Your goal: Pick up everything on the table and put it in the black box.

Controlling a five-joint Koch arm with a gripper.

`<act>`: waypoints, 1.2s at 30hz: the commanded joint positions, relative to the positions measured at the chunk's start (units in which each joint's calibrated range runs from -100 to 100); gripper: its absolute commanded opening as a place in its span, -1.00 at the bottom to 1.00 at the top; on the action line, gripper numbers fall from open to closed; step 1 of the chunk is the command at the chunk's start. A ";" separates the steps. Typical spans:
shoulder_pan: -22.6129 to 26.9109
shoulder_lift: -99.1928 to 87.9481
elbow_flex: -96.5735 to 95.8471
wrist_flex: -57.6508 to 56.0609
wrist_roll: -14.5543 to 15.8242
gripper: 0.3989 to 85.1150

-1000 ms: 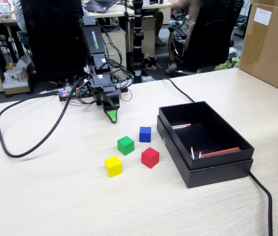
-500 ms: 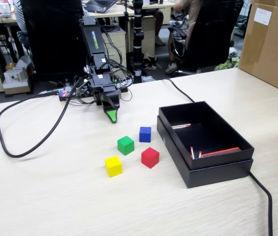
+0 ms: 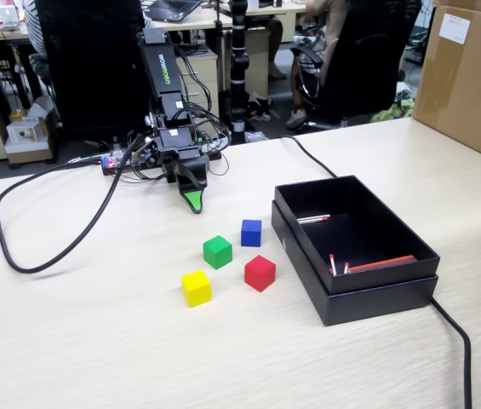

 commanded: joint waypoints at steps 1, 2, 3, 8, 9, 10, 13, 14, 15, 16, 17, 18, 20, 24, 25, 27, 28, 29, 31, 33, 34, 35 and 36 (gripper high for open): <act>0.00 -0.13 -1.12 -2.56 -0.29 0.18; 0.00 -0.13 -1.12 -2.56 -0.29 0.18; 0.00 -0.13 -1.12 -2.56 -0.29 0.18; 1.47 -0.13 -1.21 -2.39 -0.05 0.18; 1.47 -0.13 -1.21 -2.39 -0.05 0.18; 1.47 -0.13 -1.21 -2.39 -0.05 0.18; 1.66 -0.13 -1.21 -2.39 -0.20 0.17; 1.66 -0.13 -1.21 -2.39 -0.20 0.16; 1.61 -0.13 -1.21 -2.39 -0.15 0.15; 1.61 -0.13 -1.21 -2.39 -0.15 0.15; 1.56 -0.13 -1.21 -2.39 -0.10 0.15; 1.61 -0.13 -1.21 -2.39 -0.15 0.15; 1.76 -0.13 -1.39 -2.39 -0.15 0.17; 1.51 -0.13 -1.12 -2.48 -0.05 0.15; 1.27 -0.13 -0.85 -2.82 -0.10 0.14; 0.54 -0.13 0.51 -4.98 -0.15 0.11; 0.20 -0.13 1.69 -6.71 -0.20 0.11; -0.24 -0.13 3.59 -9.22 -0.20 0.11; -0.49 0.21 8.76 -15.61 -0.10 0.11; -0.44 1.36 14.84 -22.00 0.24 0.11; -0.29 2.39 17.92 -25.03 0.54 0.11; -0.24 4.35 21.27 -27.96 0.83 0.11; -0.20 6.18 24.36 -30.55 1.12 0.11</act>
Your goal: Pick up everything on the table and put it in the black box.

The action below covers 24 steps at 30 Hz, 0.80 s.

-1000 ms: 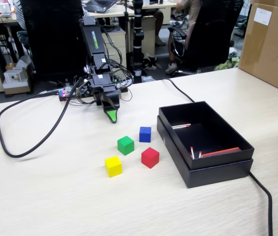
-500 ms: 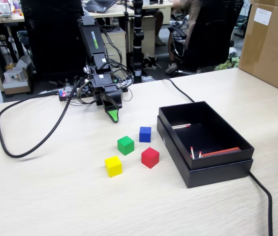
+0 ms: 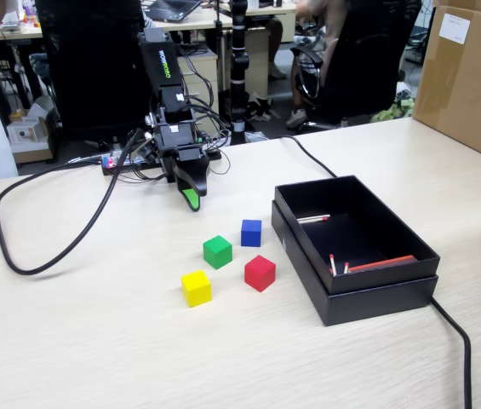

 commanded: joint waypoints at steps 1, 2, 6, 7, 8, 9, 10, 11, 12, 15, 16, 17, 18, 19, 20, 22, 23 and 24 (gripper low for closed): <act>0.05 4.46 9.91 -7.45 0.88 0.11; 0.05 6.87 12.81 -9.18 0.88 0.11; -0.05 19.27 26.69 -17.48 0.49 0.11; -0.15 22.59 30.31 -19.38 0.39 0.11; -0.24 25.92 34.03 -21.54 0.34 0.11; -0.20 29.25 37.29 -23.09 0.15 0.11; -0.24 32.69 40.28 -24.13 -0.29 0.11; -0.20 36.25 43.19 -25.25 -0.73 0.11; -0.20 39.58 45.91 -26.12 -1.12 0.11; -0.20 48.07 52.52 -26.46 -2.10 0.10; -0.24 50.36 54.34 -26.46 -2.44 0.10; -0.29 52.66 56.06 -26.55 -2.69 0.10; -0.39 54.95 57.69 -26.72 -2.93 0.10; -0.49 57.25 59.69 -27.41 -3.03 0.10; -0.49 59.66 61.59 -28.19 -3.08 0.10; -0.59 67.11 66.67 -29.48 -3.13 0.06; -0.59 69.18 68.03 -30.00 -3.13 0.05; -0.59 71.47 69.39 -30.78 -3.13 0.05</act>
